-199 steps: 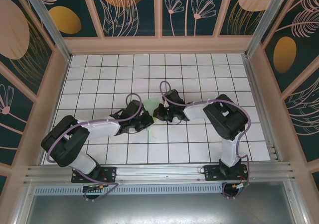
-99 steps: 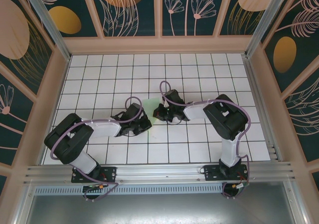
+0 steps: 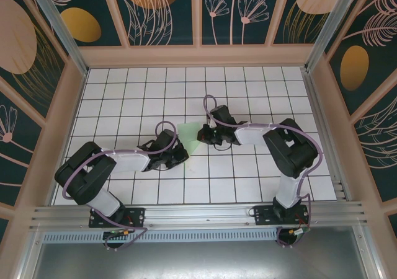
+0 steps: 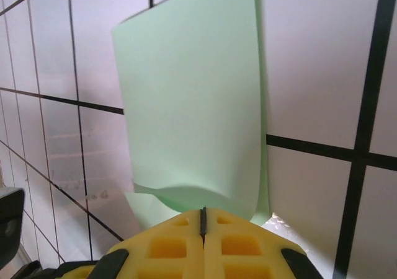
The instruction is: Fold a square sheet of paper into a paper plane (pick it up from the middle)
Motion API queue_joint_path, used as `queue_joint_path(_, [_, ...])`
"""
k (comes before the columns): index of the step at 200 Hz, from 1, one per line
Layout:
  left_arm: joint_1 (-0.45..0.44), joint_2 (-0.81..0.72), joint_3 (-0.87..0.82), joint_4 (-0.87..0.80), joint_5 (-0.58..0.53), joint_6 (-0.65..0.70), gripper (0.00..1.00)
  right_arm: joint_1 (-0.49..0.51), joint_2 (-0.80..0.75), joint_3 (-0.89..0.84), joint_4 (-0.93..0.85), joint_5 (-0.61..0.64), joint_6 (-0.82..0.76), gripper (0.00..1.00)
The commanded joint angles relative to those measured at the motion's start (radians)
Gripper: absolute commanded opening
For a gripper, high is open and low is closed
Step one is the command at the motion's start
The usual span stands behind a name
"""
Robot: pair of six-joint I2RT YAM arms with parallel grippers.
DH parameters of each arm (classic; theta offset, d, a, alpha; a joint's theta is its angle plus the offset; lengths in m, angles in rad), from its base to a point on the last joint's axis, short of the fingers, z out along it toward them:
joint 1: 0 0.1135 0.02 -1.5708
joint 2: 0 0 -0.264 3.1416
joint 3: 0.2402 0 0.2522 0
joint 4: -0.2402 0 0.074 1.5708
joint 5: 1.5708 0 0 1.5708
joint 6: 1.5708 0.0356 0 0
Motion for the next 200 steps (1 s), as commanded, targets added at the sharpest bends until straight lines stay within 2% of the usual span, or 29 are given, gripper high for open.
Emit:
queue_joint_path(1, [-0.005,0.033,-0.016,-0.128,-0.012,0.04,0.0,0.019,-0.033,0.005,-0.04,-0.003,-0.06,0.0])
queue_joint_path(48, [-0.005,0.041,-0.009,-0.133,-0.009,0.053,0.0,0.087,0.005,0.005,-0.026,-0.019,-0.027,0.0])
queue_joint_path(119, [-0.005,0.056,-0.005,-0.147,-0.004,0.05,0.0,0.099,0.082,0.042,-0.073,-0.02,-0.058,0.0])
queue_joint_path(148, [-0.006,0.062,-0.024,-0.153,0.002,0.035,0.0,0.034,0.093,0.043,-0.085,-0.005,-0.08,0.0])
queue_joint_path(200, [-0.005,0.064,-0.043,-0.133,0.02,0.05,0.0,-0.149,0.084,0.058,-0.11,0.066,-0.102,0.0])
